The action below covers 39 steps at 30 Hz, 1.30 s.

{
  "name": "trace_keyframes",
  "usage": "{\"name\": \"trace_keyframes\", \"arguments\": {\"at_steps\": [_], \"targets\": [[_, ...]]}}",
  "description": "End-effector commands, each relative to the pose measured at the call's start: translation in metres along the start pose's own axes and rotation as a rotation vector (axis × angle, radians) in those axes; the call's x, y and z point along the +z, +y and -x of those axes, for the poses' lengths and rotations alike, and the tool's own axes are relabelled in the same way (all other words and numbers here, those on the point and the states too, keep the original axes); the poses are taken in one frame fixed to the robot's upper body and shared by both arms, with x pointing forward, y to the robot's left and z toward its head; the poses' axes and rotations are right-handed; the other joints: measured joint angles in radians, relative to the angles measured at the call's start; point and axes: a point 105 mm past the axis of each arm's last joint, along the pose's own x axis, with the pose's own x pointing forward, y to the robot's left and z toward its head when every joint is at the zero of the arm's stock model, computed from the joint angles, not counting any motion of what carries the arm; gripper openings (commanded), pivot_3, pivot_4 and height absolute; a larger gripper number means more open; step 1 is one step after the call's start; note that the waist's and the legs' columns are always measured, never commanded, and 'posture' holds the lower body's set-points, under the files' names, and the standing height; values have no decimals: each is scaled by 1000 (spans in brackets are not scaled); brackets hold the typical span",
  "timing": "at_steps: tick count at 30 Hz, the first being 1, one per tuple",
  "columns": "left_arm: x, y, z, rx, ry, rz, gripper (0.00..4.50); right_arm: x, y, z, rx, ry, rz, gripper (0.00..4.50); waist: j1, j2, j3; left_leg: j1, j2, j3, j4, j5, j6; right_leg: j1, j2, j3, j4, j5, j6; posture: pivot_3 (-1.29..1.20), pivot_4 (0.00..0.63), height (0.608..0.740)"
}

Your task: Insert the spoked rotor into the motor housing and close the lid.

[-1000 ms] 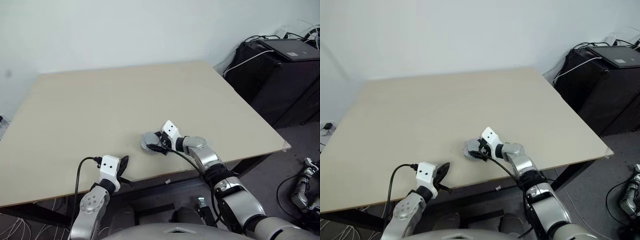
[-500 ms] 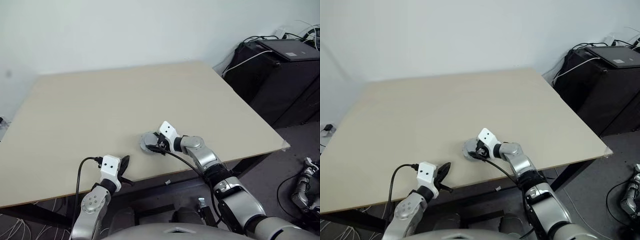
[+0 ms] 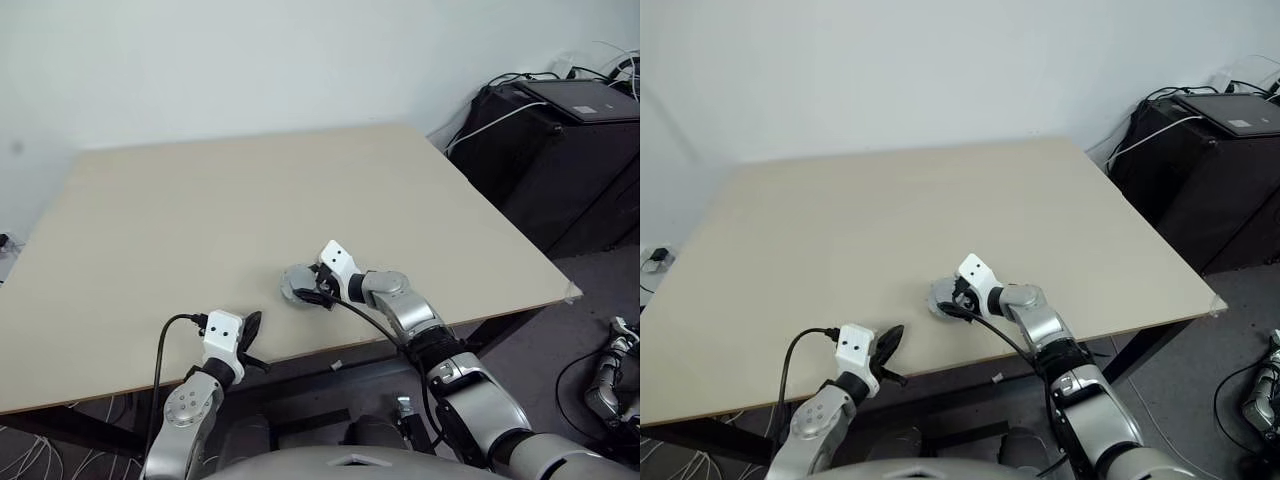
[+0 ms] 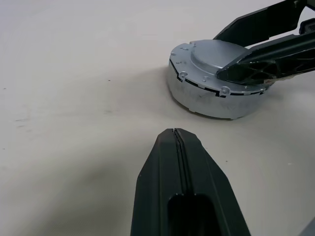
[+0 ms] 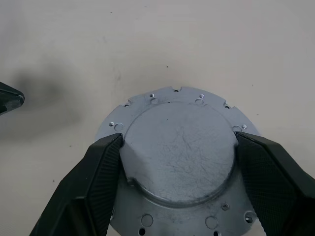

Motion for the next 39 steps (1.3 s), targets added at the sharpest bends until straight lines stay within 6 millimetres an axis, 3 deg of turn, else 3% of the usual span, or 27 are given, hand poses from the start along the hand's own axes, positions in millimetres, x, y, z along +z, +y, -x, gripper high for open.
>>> {"name": "trace_keyframes", "arguments": {"at_steps": [1, 7, 13, 21, 29, 33, 39], "targets": [[12, -2, -3, -13, -48, -15, 0, -3, -3, 3, -22, -12, 21, 3287, 0, 0, 0, 0, 0, 0, 0, 0, 0, 0, 0, 0, 0, 0, 0, 0, 0, 740], [12, -2, -3, -14, -45, -14, 0, -4, -9, 2, -85, -7, 175, 3287, 0, 0, 1, 0, 0, 0, 0, 0, 0, 0, 0, 0, 0, 0, 0, 0, 0, 740], [12, -2, -3, -11, -44, -13, 0, 0, -13, 1, -88, -42, 102, 3287, 0, 1, 1, 0, 0, 0, 0, 0, 0, 0, 0, 0, 0, 1, -1, 0, 0, 740], [17, -3, -8, -34, -53, -30, 0, -18, -4, 1, 8, 90, 92, 3287, 2, 1, 1, 1, 0, -1, 0, 0, 0, 0, 0, 0, 0, 1, -1, 0, 0, 740], [42, 17, -44, -24, -51, -78, 0, -21, 1, 0, 14, 99, 70, 3287, 8, 3, -2, 1, 0, 1, 0, 0, 0, 1, 0, 0, 0, 1, -1, 0, 0, 740], [51, 29, -72, -49, 32, 7, 0, -19, 4, 0, 11, 87, 63, 3287, 12, 1, -2, 0, -1, 0, 0, 1, -1, 1, 2, -1, -1, 1, -1, 0, 0, 740], [63, 21, -94, -236, 111, 201, 0, -15, 7, 1, 2, 68, 59, 3287, 6, 0, -3, 1, -1, -2, 1, 3, 1, 4, 4, -1, -4, 1, 0, 0, 0, 740]]}}
